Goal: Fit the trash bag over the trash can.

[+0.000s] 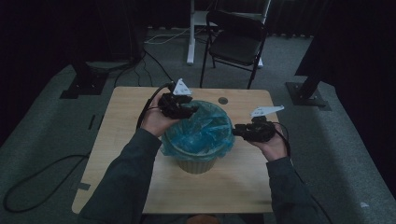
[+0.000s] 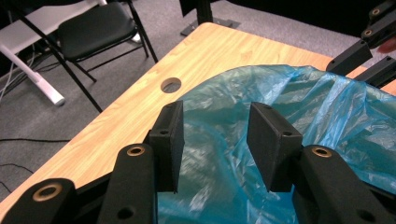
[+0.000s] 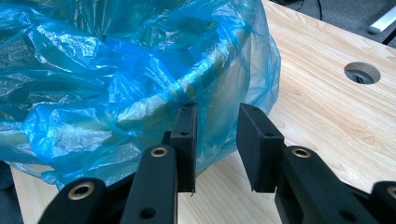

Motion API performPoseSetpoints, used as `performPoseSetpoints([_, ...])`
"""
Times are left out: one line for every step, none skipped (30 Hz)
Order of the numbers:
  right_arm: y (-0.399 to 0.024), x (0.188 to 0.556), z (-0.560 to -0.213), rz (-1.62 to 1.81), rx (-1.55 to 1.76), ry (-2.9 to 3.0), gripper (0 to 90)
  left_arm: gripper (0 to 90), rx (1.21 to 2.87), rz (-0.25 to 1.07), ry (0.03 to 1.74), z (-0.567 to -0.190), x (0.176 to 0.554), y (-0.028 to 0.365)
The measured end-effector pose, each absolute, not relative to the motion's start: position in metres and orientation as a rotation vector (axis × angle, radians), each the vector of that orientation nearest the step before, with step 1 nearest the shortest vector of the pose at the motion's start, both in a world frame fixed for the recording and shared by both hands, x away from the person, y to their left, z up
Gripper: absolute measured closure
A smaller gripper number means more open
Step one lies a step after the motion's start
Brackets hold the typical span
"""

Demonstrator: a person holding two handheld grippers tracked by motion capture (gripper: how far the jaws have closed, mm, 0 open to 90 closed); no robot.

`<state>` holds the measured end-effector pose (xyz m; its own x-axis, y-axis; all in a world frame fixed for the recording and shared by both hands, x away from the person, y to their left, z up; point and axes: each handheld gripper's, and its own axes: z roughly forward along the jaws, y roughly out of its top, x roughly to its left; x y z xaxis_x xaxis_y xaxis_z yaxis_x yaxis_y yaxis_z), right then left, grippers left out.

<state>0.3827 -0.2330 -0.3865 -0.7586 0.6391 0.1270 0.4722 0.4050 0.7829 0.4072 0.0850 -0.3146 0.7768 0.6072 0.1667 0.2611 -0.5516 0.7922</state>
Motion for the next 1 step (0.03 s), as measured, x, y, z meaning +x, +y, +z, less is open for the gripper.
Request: performPoseSetpoints([-0.2333, 0.3829, -0.3863, 1.279, 0.988, 2.466, 68.0, 55.7, 2.156, 0.553, 0.648, -0.3142, 0.4068, 0.0873])
